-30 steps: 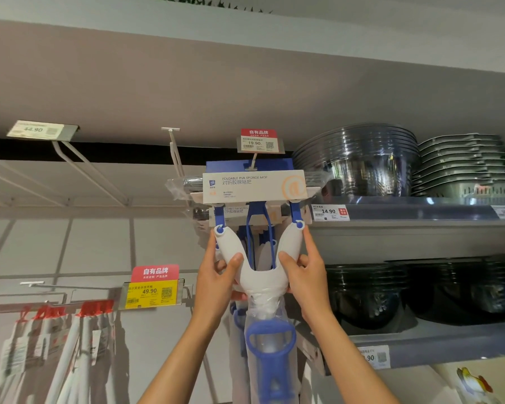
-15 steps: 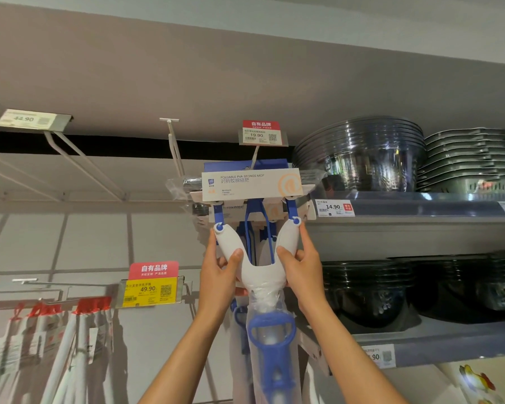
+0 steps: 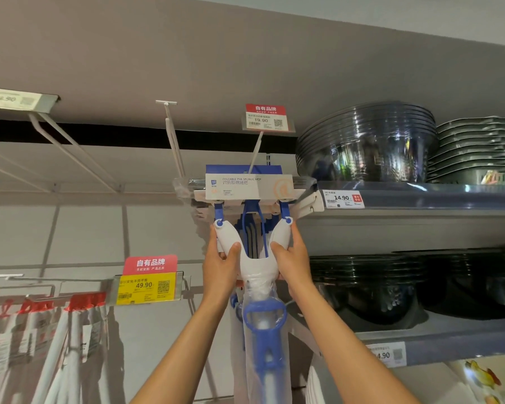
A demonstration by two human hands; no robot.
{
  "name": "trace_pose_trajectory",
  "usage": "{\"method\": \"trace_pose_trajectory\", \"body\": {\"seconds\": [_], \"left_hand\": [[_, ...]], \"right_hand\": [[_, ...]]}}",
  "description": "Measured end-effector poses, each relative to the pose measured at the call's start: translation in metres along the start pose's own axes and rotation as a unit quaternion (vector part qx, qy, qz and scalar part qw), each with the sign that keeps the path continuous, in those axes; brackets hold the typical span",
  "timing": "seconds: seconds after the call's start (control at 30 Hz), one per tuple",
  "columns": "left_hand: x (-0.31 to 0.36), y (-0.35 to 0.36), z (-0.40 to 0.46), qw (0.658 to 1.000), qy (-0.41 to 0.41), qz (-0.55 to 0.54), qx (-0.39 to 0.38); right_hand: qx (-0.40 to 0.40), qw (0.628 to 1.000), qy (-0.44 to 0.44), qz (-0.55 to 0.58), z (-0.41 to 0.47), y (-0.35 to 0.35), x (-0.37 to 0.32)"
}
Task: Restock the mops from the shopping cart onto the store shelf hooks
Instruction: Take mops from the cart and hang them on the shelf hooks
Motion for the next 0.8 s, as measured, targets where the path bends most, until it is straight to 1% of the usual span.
{"method": "trace_pose_trajectory", "body": {"seconds": [0.2, 0.5, 0.6, 0.7, 0.8], "left_hand": [[-0.023, -0.001, 0.006, 0.999, -0.032, 0.011, -0.010], [-0.032, -0.006, 0.013, 0.999, -0.014, 0.025, -0.016], [-0.039, -0.003, 0.011, 0.999, -0.026, 0.019, -0.038], [-0.049, -0.001, 0.006, 0.997, -0.046, -0.003, -0.067], [-0.052, -0.004, -0.001, 0.994, -0.063, -0.034, -0.080]], "right_hand": [[0.004, 0.999, -0.012, -0.047, 0.003, 0.006, 0.013], [-0.019, 0.997, 0.000, -0.072, 0.001, 0.016, 0.026], [-0.020, 0.997, 0.004, -0.080, -0.002, 0.017, 0.028], [-0.011, 0.995, 0.010, -0.100, -0.006, 0.016, 0.030], [-0.001, 0.993, 0.012, -0.116, -0.013, 0.014, 0.029]]}}
Point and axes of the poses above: each hand's wrist, its own z-axis towards the middle knuckle, its own y-axis out of the palm, x = y × z, the point moved 9 cm from there along z, towards the middle knuckle, and after that the axes turned 5 degrees about -z, right-handed, at the moved point
